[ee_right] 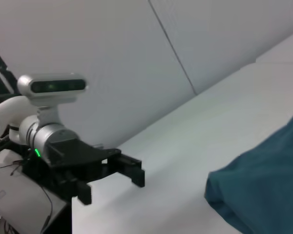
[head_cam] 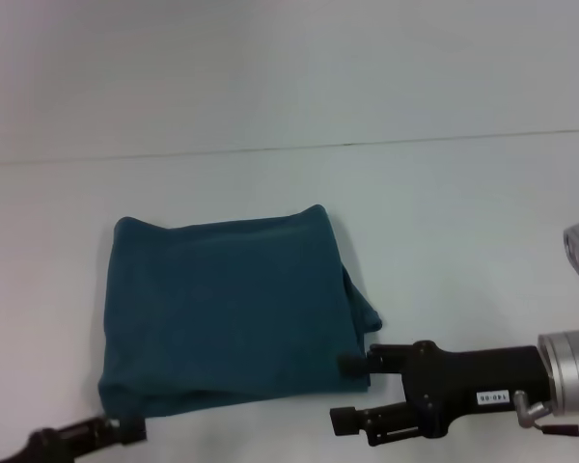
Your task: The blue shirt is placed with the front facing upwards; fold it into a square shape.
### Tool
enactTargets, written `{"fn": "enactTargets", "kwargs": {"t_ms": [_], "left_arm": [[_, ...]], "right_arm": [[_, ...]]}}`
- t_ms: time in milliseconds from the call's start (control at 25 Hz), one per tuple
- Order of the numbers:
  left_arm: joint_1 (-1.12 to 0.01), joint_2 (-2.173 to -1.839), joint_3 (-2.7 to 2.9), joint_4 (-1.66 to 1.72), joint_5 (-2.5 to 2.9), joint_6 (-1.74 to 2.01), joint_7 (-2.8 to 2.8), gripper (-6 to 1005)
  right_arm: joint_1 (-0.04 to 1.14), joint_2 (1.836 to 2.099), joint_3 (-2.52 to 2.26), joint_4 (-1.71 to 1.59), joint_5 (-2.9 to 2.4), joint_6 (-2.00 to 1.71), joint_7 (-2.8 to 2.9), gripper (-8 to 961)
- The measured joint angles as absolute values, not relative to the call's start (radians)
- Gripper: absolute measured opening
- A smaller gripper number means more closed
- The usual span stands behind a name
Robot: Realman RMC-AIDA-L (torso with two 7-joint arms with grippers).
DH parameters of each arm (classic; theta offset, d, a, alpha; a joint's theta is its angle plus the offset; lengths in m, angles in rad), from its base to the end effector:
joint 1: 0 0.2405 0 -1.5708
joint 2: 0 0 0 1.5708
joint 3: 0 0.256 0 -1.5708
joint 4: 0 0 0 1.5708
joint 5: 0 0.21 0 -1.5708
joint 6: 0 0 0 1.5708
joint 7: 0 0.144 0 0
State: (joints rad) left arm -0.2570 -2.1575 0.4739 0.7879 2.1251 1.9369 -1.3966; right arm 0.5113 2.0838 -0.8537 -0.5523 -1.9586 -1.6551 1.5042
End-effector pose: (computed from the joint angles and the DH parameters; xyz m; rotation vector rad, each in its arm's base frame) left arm -0.3053 0.2149 0.0119 -2.7059 -0.9067 -0.9283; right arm 0.2535 0.2921 -0.0360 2.8892 -0.8799 -0.7736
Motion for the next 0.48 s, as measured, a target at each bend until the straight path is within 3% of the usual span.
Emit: {"fn": "enactTargets", "kwargs": {"t_ms": [480], "left_arm": [[-0.328,-2.162,0.528,0.666,2.142,1.877,-1.326,795]], "right_arm": [[0.495,2.088,-0.854,-0.470,-1.957,-1.595,1.430,927]]}}
